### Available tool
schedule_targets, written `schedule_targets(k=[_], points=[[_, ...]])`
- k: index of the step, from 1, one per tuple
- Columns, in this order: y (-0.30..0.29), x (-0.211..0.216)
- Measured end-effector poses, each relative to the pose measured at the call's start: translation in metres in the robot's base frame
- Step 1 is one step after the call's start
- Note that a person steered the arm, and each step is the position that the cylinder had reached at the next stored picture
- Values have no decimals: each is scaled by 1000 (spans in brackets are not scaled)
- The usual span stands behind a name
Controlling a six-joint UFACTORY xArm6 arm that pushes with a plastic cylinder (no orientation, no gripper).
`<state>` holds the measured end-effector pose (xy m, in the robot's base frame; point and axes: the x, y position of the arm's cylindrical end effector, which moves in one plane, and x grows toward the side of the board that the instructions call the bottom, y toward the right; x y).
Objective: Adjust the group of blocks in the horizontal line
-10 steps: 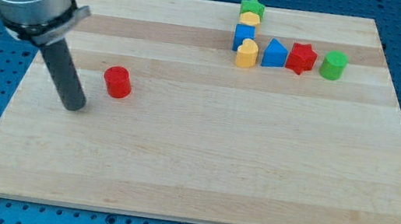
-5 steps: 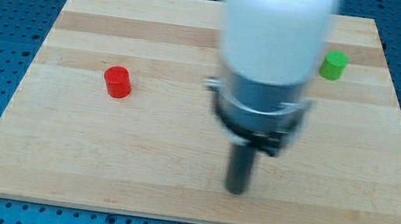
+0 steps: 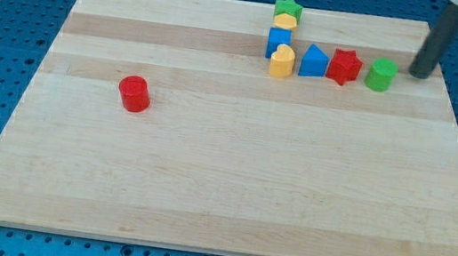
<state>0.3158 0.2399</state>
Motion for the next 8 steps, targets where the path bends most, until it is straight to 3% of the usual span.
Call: schedule_targets(k=[1, 3, 8], points=[[-53, -4], [-71, -40], [-126, -20]])
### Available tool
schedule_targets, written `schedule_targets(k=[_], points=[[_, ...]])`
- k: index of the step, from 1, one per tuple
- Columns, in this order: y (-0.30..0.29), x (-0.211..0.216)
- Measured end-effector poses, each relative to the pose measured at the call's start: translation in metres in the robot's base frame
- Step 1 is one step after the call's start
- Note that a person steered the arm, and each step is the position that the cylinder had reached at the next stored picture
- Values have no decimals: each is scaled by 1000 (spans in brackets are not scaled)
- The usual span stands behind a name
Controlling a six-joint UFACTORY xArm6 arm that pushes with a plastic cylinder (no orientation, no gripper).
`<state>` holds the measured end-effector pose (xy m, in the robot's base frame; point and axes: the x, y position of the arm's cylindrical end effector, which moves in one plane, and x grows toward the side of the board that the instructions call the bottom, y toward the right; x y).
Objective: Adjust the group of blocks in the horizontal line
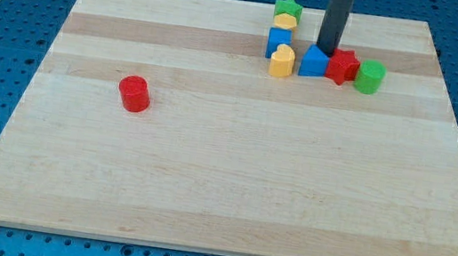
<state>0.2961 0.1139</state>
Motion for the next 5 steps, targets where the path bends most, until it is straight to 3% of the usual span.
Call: schedule_targets(k=[5], points=[[-20, -3]])
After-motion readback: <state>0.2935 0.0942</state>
